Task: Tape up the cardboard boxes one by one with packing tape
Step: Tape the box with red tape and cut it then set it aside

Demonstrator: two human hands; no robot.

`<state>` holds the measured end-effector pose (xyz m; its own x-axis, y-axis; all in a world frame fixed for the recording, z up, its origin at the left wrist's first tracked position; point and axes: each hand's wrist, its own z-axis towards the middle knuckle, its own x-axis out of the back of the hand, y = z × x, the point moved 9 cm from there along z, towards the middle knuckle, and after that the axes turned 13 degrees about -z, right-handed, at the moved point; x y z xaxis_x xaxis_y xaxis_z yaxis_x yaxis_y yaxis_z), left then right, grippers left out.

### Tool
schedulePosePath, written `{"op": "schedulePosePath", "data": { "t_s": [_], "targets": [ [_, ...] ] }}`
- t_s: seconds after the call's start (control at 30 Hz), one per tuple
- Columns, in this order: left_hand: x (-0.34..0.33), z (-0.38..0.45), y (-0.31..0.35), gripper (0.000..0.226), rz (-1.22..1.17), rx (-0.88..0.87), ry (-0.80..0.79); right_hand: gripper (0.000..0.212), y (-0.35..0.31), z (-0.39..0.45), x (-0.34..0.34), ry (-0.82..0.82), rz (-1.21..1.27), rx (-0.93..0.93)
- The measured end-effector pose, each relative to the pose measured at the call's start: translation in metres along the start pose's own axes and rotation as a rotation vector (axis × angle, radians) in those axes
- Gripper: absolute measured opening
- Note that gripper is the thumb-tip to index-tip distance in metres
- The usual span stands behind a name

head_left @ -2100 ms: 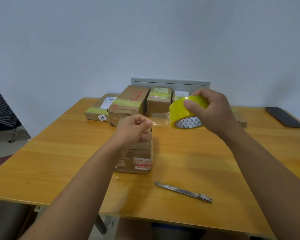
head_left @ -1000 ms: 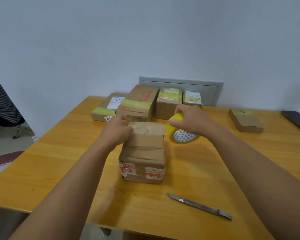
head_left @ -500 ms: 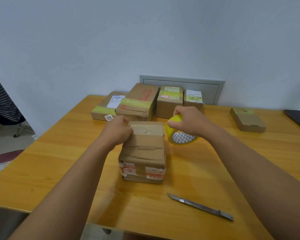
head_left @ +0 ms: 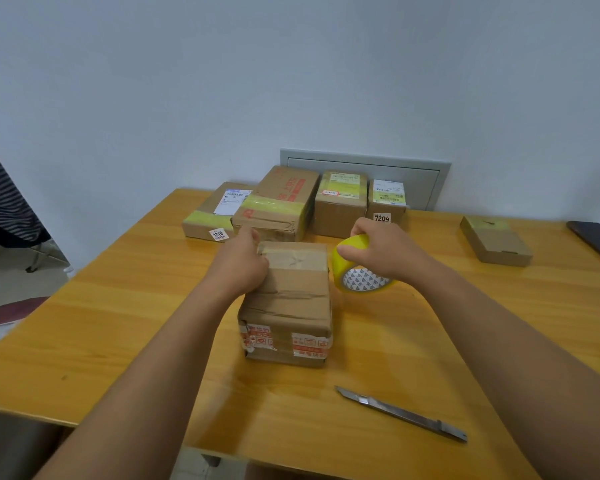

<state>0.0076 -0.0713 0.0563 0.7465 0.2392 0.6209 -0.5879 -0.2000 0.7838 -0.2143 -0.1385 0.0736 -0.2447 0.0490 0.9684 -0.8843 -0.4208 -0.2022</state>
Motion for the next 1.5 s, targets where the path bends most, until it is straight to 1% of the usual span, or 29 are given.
{"op": "schedulePosePath", "data": {
  "t_s": [0.17,0.3,0.37,0.43,0.47,0.5,0.53,0.57,0.63,0.7,0.8,0.9,1.1,1.4,1.5],
  "targets": [
    [-0.001,-0.003,0.002,0.044,0.014,-0.034,0.002,0.029,0.002,-0.003,-0.005,0.000,0.019,-0.009],
    [0.000,-0.008,0.000,0.039,-0.042,-0.023,-0.006,0.029,0.003,-0.006,-0.008,0.002,0.046,-0.020],
    [0.000,-0.012,0.003,0.037,0.004,-0.054,0.019,0.029,0.003,-0.007,-0.009,0.012,0.058,-0.018],
    [0.001,-0.020,0.016,0.042,0.188,-0.160,0.116,0.028,0.003,-0.008,-0.010,0.022,0.062,-0.019],
    [-0.001,-0.026,0.028,0.043,0.286,-0.250,0.166,0.028,0.003,-0.008,-0.010,0.028,0.060,-0.021],
    [-0.008,-0.033,0.039,0.043,0.353,-0.341,0.176,0.028,0.004,-0.009,-0.011,0.033,0.058,-0.023],
    [-0.020,-0.038,0.046,0.041,0.392,-0.412,0.132,0.028,0.005,-0.010,-0.012,0.041,0.058,-0.026],
    [-0.035,-0.042,0.049,0.041,0.402,-0.446,0.046,0.028,0.005,-0.010,-0.012,0.048,0.062,-0.028],
    [-0.060,-0.044,0.041,0.055,0.441,-0.404,-0.150,0.029,0.005,-0.012,-0.013,0.062,0.072,-0.026],
    [-0.069,-0.042,0.031,0.065,0.499,-0.342,-0.242,0.029,0.007,-0.012,-0.014,0.076,0.082,-0.026],
    [-0.068,-0.041,0.020,0.072,0.525,-0.261,-0.239,0.029,0.009,-0.014,-0.015,0.090,0.096,-0.019],
    [-0.067,-0.040,0.019,0.078,0.520,-0.233,-0.226,0.029,0.011,-0.016,-0.018,0.104,0.108,-0.014],
    [-0.063,-0.043,0.015,0.075,0.518,-0.149,-0.205,0.028,0.013,-0.019,-0.019,0.135,0.136,-0.015],
    [-0.059,-0.048,0.016,0.075,0.523,-0.132,-0.194,0.029,0.013,-0.020,-0.021,0.163,0.148,-0.038],
    [-0.059,-0.046,0.014,0.083,0.495,-0.121,-0.225,0.037,0.015,-0.020,-0.023,0.181,0.168,-0.057]
  ]
}}
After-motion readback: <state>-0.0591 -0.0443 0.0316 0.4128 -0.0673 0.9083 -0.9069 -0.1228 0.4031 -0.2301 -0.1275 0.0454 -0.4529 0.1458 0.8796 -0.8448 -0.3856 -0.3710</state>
